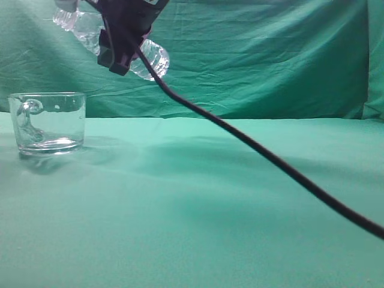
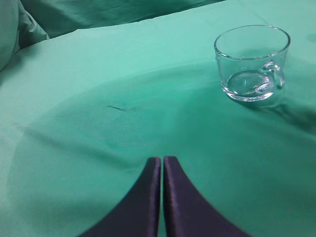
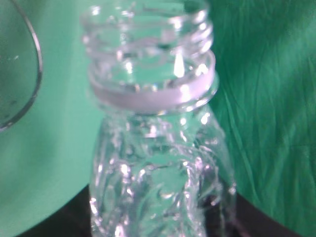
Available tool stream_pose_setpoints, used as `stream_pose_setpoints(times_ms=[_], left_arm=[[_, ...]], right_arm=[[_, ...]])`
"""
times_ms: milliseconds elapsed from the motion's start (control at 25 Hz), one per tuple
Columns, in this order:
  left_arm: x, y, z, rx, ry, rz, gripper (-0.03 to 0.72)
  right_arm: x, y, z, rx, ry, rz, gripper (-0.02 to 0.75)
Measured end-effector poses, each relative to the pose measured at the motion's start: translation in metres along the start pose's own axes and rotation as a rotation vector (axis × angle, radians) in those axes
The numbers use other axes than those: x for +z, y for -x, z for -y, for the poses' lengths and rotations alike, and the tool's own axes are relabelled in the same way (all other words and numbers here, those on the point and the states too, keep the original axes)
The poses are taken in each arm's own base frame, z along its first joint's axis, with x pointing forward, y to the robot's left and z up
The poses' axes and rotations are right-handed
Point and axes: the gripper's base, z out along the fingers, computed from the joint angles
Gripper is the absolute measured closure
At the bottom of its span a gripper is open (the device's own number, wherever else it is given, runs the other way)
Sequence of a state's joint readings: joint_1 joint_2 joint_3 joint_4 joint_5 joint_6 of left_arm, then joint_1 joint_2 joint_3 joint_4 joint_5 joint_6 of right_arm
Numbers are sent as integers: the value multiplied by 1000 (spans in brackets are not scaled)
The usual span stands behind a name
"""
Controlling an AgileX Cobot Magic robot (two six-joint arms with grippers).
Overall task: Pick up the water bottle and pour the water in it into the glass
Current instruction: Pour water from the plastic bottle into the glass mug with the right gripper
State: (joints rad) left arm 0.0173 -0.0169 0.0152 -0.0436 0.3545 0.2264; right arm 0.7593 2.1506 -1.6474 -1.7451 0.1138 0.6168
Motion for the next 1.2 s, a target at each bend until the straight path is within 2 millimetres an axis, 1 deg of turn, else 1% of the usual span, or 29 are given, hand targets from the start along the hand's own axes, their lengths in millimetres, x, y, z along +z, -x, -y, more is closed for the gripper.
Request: stream_pose_setpoints(times_ms=[240,440,720,1200], left_arm=[[0,0,0,0,0,0,688],[0,0,0,0,0,0,688],[0,0,0,0,0,0,688],[0,0,0,0,0,0,688]], right_arm=[[-1,-11,-23,-8,69,-32,414],[-1,-12,-25,-11,75,-33,414],[7,-18,-39,-77,110,-45,414],[8,-26,-36,-113,62,-126,414]])
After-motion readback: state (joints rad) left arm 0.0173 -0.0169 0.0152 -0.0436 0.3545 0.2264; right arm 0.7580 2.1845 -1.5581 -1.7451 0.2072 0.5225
